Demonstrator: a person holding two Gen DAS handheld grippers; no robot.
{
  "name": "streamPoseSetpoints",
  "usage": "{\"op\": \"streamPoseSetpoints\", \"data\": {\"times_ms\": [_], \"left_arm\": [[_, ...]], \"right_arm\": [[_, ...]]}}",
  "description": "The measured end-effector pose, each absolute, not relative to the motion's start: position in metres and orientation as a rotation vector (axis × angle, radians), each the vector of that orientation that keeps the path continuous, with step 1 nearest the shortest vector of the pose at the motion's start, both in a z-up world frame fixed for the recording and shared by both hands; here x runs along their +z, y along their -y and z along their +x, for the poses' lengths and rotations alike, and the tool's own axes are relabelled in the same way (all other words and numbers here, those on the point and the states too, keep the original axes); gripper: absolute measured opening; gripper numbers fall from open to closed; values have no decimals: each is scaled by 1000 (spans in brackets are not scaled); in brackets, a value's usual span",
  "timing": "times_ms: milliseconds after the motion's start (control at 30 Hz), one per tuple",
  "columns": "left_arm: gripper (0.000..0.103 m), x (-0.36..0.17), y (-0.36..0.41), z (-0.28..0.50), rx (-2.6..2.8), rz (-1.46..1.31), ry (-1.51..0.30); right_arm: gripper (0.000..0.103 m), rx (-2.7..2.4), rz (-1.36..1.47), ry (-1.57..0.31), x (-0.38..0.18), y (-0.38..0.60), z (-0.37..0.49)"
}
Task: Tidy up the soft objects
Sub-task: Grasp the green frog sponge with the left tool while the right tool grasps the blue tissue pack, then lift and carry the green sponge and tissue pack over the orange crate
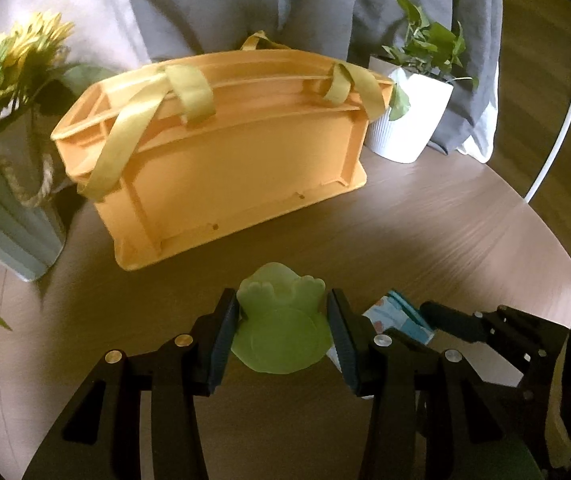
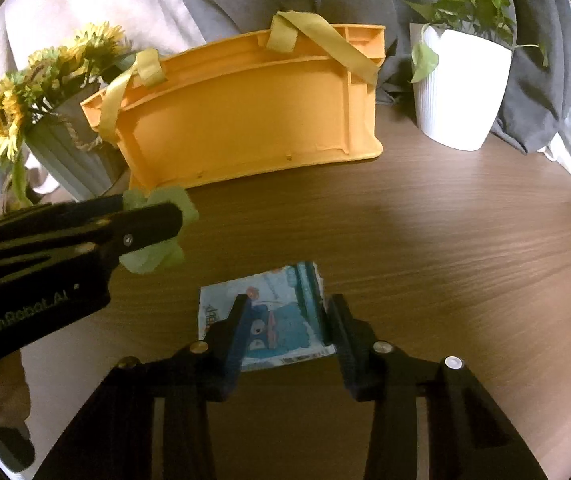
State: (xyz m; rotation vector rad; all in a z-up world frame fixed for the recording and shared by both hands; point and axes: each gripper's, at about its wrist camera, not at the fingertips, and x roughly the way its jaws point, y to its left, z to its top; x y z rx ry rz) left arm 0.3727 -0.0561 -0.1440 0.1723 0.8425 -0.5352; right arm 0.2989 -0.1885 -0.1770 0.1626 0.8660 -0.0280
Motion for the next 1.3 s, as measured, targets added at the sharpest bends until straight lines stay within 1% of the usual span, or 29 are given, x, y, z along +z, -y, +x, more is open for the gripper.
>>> {"op": "streamPoseSetpoints", "data": {"times_ms": [67,100,167,233,267,667,800,1067,1300], "left_arm": [[45,-144,53,371,-518,171,-841],[45,-143,50,371,-516,165,-842],[45,-143,48,368,-510,161,-840],[45,-143,45,367,-502,160,-839],[45,-144,43,366,-501,157,-840],[45,-152,32,360,-475,148,-868],[45,-153,28,356,-464,137,-874],[45,-146,23,343,-433,113,-861],[45,-131,21,327,-408,85,-828]], "right_arm": [[41,-31,157,-870,-178,189,300],[43,-23,170,-874,-178,189,300],[65,-5,190,-888,-179,189,301],[76,-10,188,-886,-179,186,300],[77,-10,185,-884,-179,185,299],[77,0,123,-934,-199,170,301],[74,-2,116,-921,-199,168,298],[74,11,96,-896,-189,167,291],[74,27,72,-862,-168,169,279]]}}
